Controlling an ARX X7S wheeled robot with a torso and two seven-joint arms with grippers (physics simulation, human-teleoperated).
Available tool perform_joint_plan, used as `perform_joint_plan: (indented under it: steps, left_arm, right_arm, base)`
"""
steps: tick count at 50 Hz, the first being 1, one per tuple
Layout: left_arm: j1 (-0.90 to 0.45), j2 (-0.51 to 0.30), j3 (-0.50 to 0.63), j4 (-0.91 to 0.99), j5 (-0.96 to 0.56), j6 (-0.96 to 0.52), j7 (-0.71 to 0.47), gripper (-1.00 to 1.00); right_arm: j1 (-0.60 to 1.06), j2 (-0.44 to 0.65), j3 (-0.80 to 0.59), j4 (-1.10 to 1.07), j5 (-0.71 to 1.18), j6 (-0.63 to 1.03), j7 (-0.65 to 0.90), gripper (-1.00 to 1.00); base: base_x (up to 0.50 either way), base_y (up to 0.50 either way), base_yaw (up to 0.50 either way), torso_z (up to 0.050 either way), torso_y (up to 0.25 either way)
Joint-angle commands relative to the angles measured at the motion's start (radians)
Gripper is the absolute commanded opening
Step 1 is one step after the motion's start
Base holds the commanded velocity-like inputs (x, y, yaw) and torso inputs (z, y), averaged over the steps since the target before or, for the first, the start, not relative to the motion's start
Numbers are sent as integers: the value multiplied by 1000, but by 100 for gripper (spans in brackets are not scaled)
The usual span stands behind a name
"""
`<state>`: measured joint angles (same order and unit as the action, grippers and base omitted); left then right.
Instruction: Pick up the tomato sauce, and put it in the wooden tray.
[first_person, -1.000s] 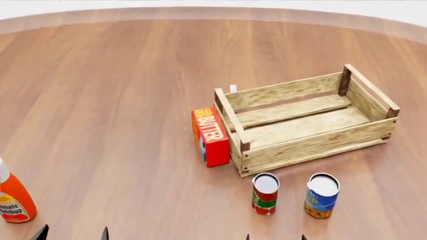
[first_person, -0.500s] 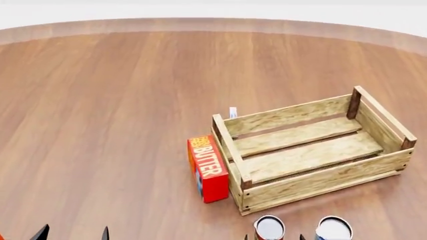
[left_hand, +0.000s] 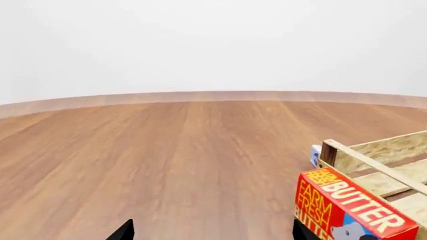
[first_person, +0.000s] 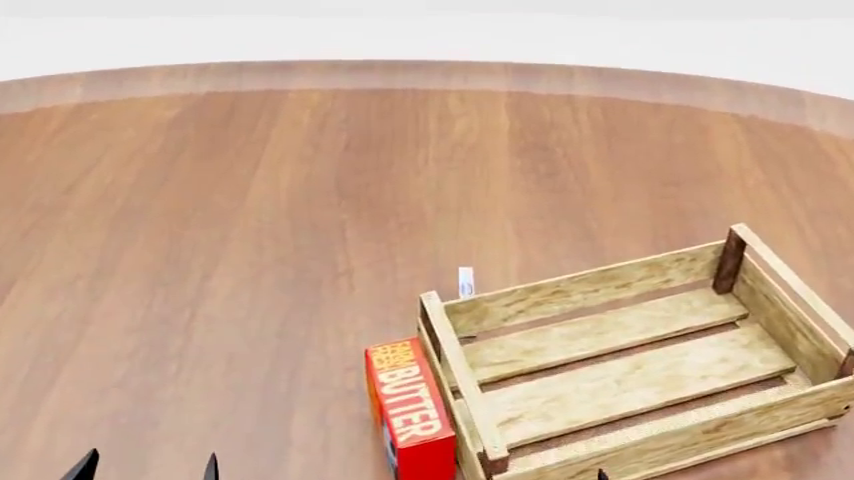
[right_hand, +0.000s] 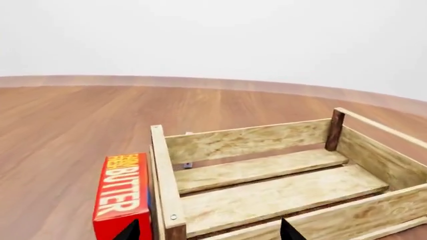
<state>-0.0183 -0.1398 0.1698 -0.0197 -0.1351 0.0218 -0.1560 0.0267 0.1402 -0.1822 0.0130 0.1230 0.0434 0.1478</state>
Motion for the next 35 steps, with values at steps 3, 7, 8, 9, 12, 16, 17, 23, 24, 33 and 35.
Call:
perform_joint_plan:
  steps: [3,7,8,9,12,16,17,23,24,33,35]
  left_arm:
    - [-1,-8,10,0,-9,2,-9,100]
    - [0,-10,13,1,-10,3,-11,100]
    - [0,-11,14,0,-11,3,-12,100]
    - [0,-12,15,2,-11,2,-13,100]
    - [0,-13,17,3,-13,2,-15,100]
    - [-1,-16,19,2,-15,2,-17,100]
    - [-1,-16,20,1,-16,3,-18,100]
    - [-2,-19,24,0,-19,4,-21,100]
    - [-2,-20,25,3,-19,2,-22,100]
    - [-2,-24,30,4,-24,2,-27,100]
    - [-2,-25,32,3,-24,3,-29,100]
  right_arm:
    - [1,8,-12,2,6,-2,8,100]
    - [0,11,-14,0,9,-3,11,100]
    - [-1,12,-15,-1,9,-3,11,100]
    - [-2,12,-16,-2,9,-3,12,100]
    - [-2,15,-18,-3,13,-4,12,100]
    - [-3,17,-21,-6,15,-5,14,100]
    - [-3,18,-21,-7,16,-5,15,100]
    - [-2,18,-24,-2,20,-15,18,100]
    - [-7,19,-24,-6,25,-34,12,100]
    - [-10,19,-25,3,6,-63,43,100]
    - [-7,19,-25,9,10,-68,42,100]
  base:
    - [322,0,0,0,0]
    - [321,0,0,0,4]
    - [328,0,0,0,0]
    - [324,0,0,0,0]
    - [322,0,0,0,0]
    - [330,0,0,0,0]
    - [332,0,0,0,0]
    - [331,0,0,0,0]
    - [332,0,0,0,0]
    - [0,0,0,0,0]
    - [0,0,0,0,0]
